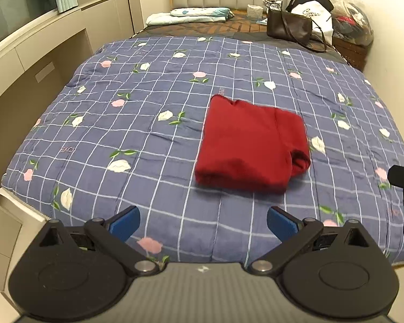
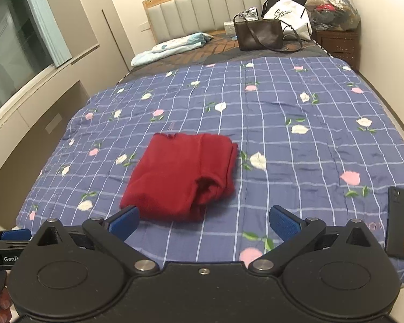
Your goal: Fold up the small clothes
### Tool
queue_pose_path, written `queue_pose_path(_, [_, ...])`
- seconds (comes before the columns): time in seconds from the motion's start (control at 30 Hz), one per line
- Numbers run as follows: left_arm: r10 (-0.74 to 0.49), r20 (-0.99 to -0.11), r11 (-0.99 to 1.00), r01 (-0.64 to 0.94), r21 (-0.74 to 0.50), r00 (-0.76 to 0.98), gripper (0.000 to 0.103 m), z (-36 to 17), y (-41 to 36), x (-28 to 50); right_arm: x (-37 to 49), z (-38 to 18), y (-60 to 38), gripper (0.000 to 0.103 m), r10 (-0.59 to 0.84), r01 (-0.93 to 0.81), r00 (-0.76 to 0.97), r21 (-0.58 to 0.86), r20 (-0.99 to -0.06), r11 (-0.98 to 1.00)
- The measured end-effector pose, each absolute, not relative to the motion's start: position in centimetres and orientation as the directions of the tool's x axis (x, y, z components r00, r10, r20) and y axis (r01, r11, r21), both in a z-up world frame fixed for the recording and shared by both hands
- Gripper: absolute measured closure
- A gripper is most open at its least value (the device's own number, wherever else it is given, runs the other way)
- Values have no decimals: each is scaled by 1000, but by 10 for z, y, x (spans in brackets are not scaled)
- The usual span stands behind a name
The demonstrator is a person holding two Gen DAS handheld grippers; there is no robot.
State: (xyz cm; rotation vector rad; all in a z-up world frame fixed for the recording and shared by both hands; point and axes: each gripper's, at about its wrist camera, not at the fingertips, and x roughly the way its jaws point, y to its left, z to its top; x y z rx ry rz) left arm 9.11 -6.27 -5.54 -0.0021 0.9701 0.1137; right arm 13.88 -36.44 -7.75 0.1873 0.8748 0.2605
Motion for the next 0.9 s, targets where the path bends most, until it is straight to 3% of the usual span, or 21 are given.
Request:
queue_pose_path(0.27, [101, -827, 995, -47, 90, 554, 1, -53, -54, 69, 109, -88, -353, 1, 321, -173, 512, 271, -797, 947])
queue_pose_path(0.9, [88, -857, 996, -33, 83, 508, 1, -63, -38, 55, 101, -101, -351, 1, 300, -117, 459, 278, -836, 953])
